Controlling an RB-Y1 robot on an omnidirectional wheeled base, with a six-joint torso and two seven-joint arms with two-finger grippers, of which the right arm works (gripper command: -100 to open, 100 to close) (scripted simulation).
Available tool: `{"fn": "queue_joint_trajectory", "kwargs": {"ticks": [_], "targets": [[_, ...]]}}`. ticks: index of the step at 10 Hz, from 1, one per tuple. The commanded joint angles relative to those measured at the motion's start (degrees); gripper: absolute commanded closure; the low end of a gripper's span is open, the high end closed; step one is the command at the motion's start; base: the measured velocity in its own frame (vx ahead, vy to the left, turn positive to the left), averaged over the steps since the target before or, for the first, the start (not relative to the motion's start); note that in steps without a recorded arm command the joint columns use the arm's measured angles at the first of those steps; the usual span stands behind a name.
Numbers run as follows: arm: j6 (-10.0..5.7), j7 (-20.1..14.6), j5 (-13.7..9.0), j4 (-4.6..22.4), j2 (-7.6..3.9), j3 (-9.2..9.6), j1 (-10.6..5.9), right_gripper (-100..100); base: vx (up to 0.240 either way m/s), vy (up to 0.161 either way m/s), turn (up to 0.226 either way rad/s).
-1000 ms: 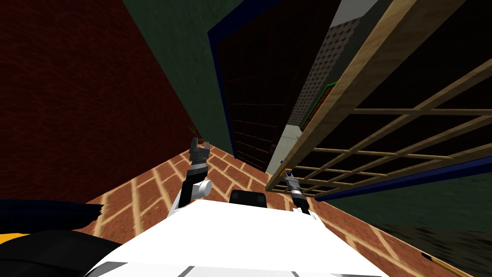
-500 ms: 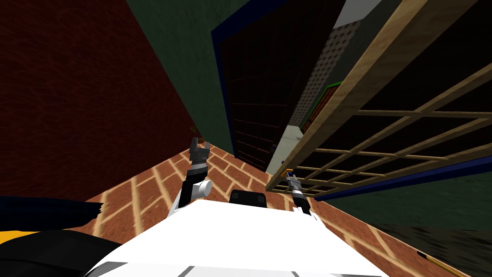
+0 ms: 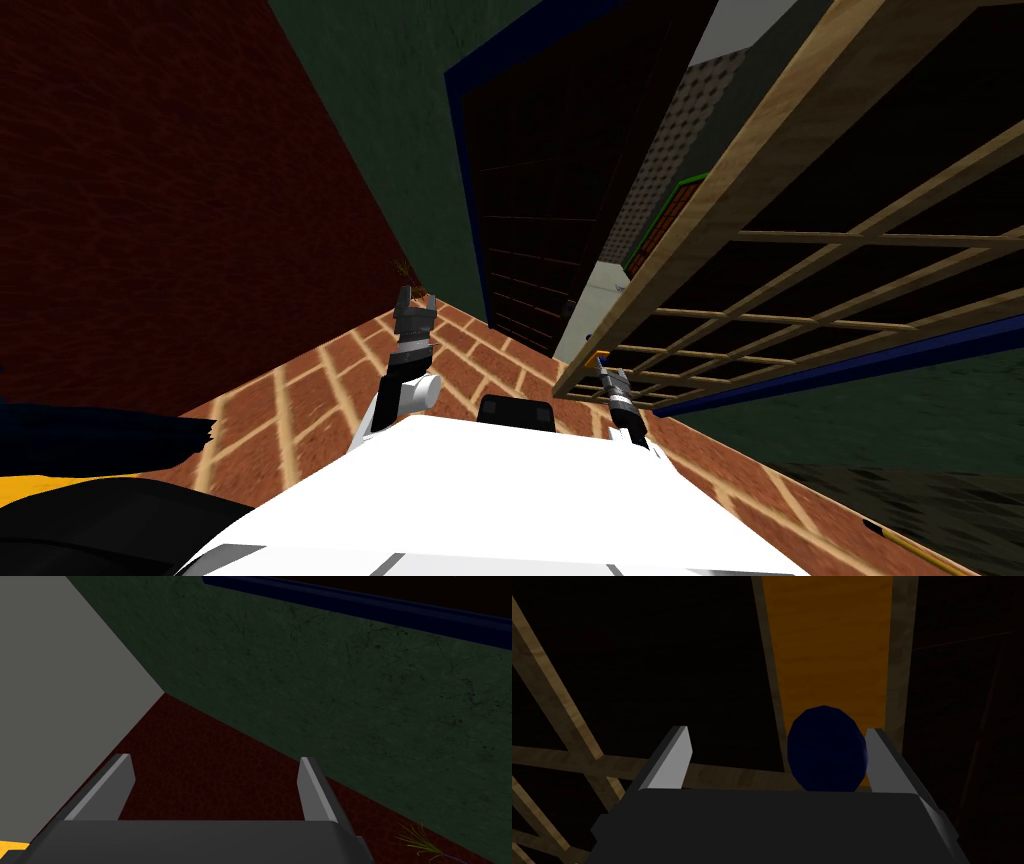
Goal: Pull the door open
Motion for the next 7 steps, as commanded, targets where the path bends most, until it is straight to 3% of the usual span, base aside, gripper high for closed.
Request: {"fn": "queue_joint_trajectory", "kwargs": {"ticks": [1,3,5,7], "targets": [[2.86,-0.48,-2.86,0.57,-0.97,-1.75,0.18,100,-0.031,0.023,0.031],[4.14,-0.48,-4.08,0.57,-0.97,-1.75,0.18,100,-0.016,0.015,-0.011],[7.29,-0.86,-7.28,0.47,-0.85,-2.37,0.11,100,-0.019,0.010,0.021],[7.29,-0.86,-7.28,0.47,-0.85,-2.37,0.11,100,-0.011,-0.002,-0.013]]}}
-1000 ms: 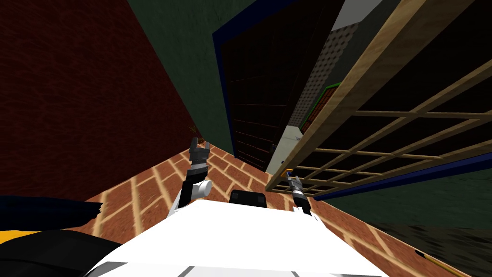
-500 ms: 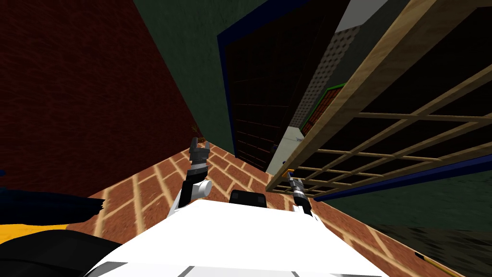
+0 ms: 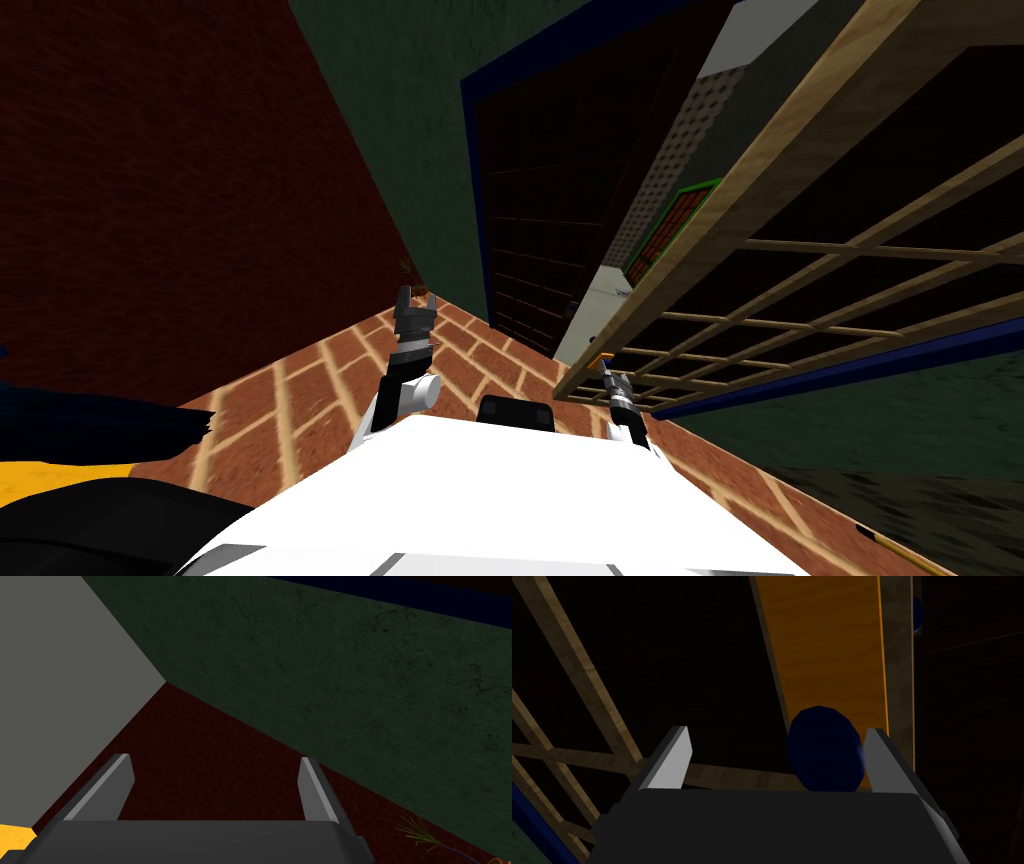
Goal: Pull the door open
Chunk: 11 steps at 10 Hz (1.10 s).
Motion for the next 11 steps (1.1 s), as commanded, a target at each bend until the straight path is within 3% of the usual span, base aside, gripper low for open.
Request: {"fn": "queue_joint_trajectory", "kwargs": {"ticks": [1,6,7,11], "targets": [[0.73,-0.07,-0.71,0.58,-1.45,-1.68,0.70,100,-0.006,-0.010,-0.026],[0.73,-0.07,-0.71,0.64,-1.45,-1.68,0.70,100,0.003,0.005,0.002],[-2.32,-0.97,-0.09,3.86,-0.29,-0.52,-1.86,100,-0.006,0.033,0.037],[-2.75,-5.36,0.36,4.03,-0.40,-0.33,-1.96,100,-0.009,0.008,0.001]]}}
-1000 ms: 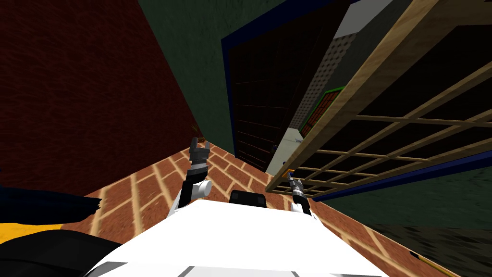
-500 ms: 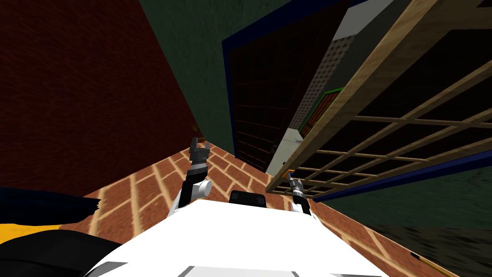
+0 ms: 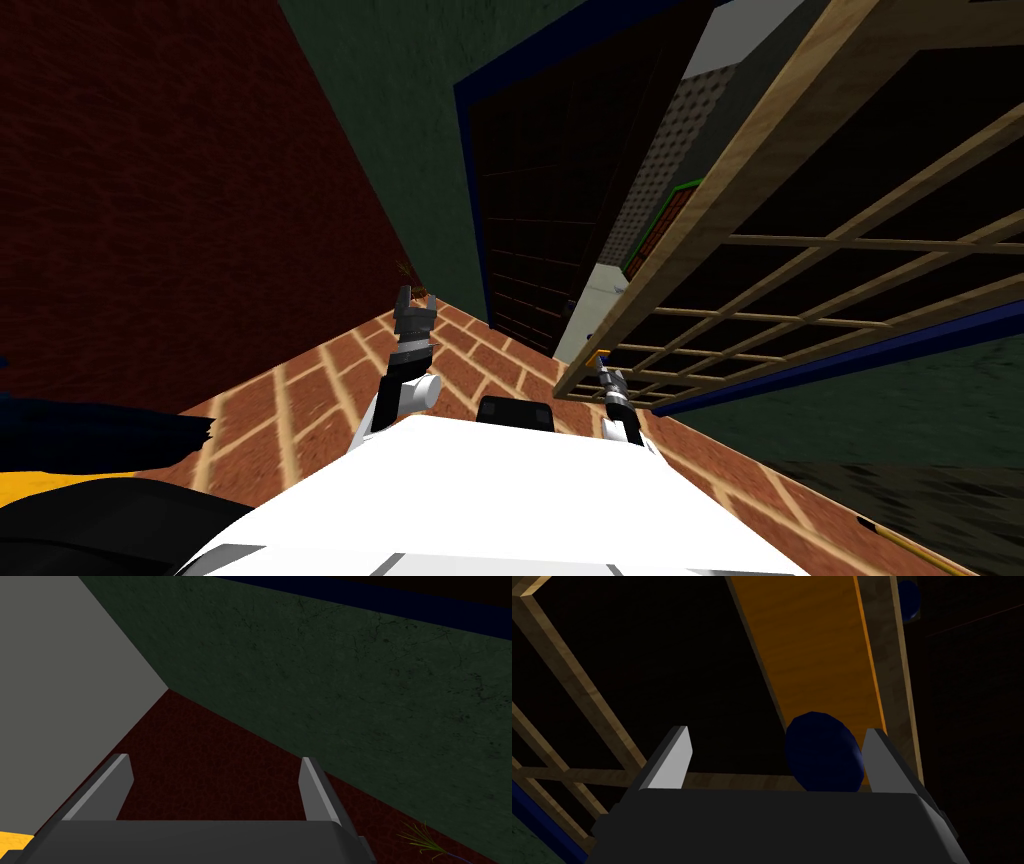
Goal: Pull the door open
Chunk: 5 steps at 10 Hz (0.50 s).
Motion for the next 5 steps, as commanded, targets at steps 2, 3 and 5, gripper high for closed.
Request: {"fn": "queue_joint_trajectory", "kwargs": {"ticks": [2,3,5], "targets": [[0.39,-4.45,0.30,-0.07,-0.56,-0.27,0.77,100,-0.011,0.001,-0.009],[0.39,-4.80,0.30,-0.07,-0.56,-0.27,0.77,100,-0.005,-0.004,-0.016],[-0.03,-8.27,0.74,0.10,-0.66,-0.09,0.68,100,-0.014,0.001,-0.001]]}}
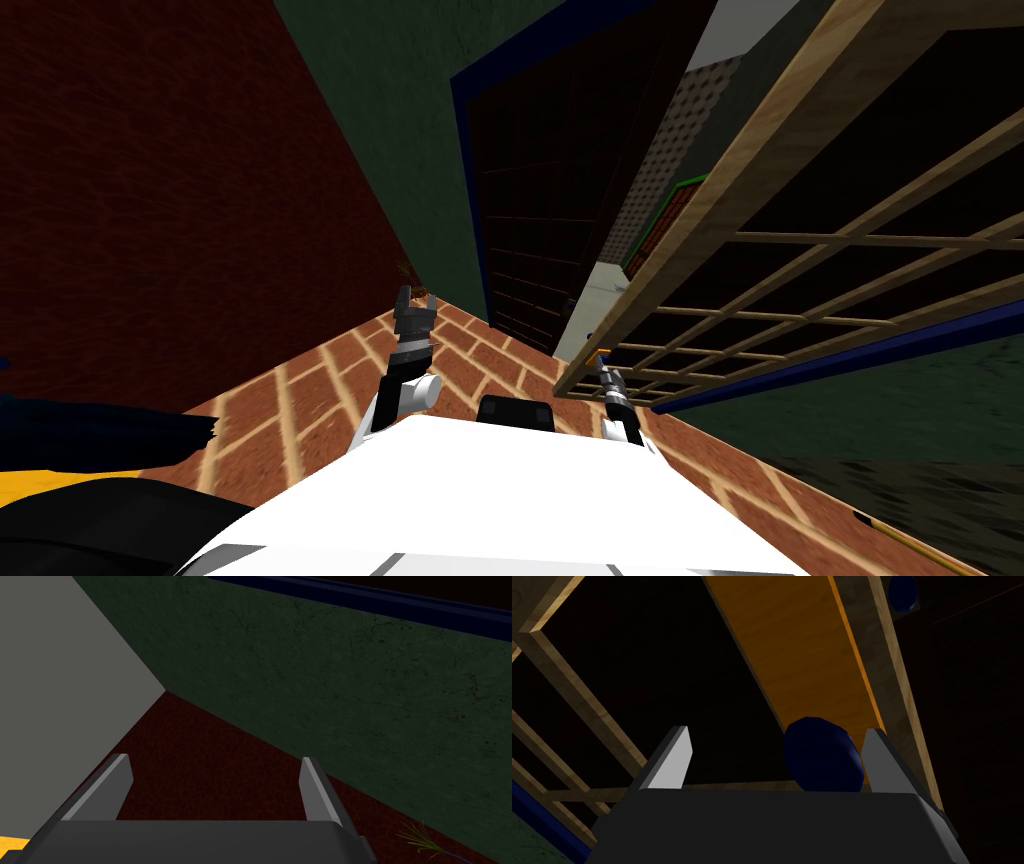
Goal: Pull the door open
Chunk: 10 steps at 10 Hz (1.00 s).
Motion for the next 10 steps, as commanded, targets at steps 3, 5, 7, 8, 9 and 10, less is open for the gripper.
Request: {"fn": "queue_joint_trajectory", "kwargs": {"ticks": [3,5,7,8,9,10], "targets": [[-0.45,-5.46,0.32,0.94,-0.66,-0.44,0.20,100,-0.012,-0.002,-0.018],[-0.75,-7.74,0.64,1.06,-0.73,-0.31,0.14,100,-0.017,0.001,-0.007],[-1.05,-9.96,0.95,1.18,-0.81,-0.18,0.07,100,-0.011,0.001,-0.011],[-1.35,-12.19,1.26,1.30,-0.88,-0.05,0.00,100,-0.012,-0.005,-0.018],[-1.65,-13.54,1.57,1.42,-0.95,0.08,-0.07,100,-0.014,-0.001,-0.015],[-1.65,-14.41,1.57,1.42,-0.95,0.08,-0.07,100,-0.013,0.007,-0.002]]}}
